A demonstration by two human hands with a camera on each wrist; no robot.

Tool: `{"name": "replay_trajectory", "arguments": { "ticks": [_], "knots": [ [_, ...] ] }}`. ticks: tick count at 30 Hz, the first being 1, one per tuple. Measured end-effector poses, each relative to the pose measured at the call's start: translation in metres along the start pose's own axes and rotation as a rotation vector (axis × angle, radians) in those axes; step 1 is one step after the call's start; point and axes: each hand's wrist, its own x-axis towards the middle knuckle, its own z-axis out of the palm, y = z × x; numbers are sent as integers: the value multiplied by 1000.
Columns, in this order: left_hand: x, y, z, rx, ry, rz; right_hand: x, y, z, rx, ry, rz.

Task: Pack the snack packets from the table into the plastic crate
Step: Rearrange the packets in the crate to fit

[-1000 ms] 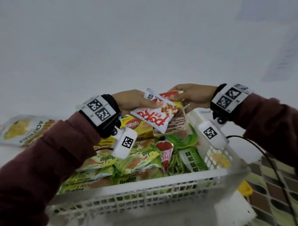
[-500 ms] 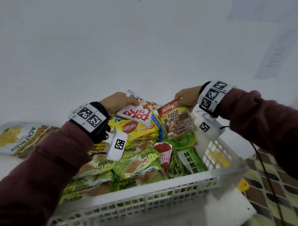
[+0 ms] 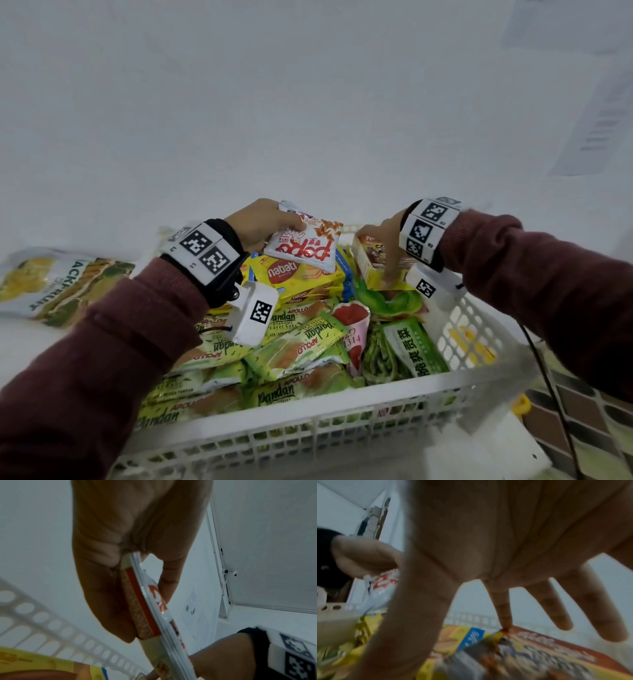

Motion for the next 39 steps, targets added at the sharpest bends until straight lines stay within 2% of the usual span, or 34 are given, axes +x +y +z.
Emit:
{"name": "replay_trajectory", "arguments": {
  "ticks": [3, 7, 8, 11, 13, 16, 20, 23, 27, 30, 32, 35, 39],
  "knots": [
    [1, 0, 1, -13, -3, 6, -1, -3, 3, -21, 75, -44],
    [8, -4, -1, -39, -13, 20, -20, -4, -2, -45, 56, -147],
    [8, -3, -1, -40, -9, 19, -27, -6, -2, -89, 29, -170],
    [8, -2, 2, -64, -12, 17, -45, -13, 8, -174, -193, -217],
    [10, -2, 7, -74, -1, 22, -53, -19, 15, -230, -288, -251],
    [13, -3, 13, -51, 30, 33, -57, -22, 21, -261, -289, -312],
    [15, 0, 21, -6, 34, 49, -60, -16, 20, -115, -354, -343],
    [19, 15, 30, 74, 38, 94, -66, -12, 22, -72, -280, -297],
    [32, 36, 51, 13, 48, 130, -80, 19, 10, 7, -3, -205],
    [41, 39, 78, -21, 21, 100, -84, 51, 10, 92, 116, -92],
    [50, 34, 95, 15, 41, 59, -84, 65, 19, 99, 130, -19],
    [63, 24, 115, 110, 63, 22, -78, 73, 37, 118, 66, 23],
    [81, 16, 126, 538, 165, 94, -68, 75, 56, 157, -35, -20]
  ]
}}
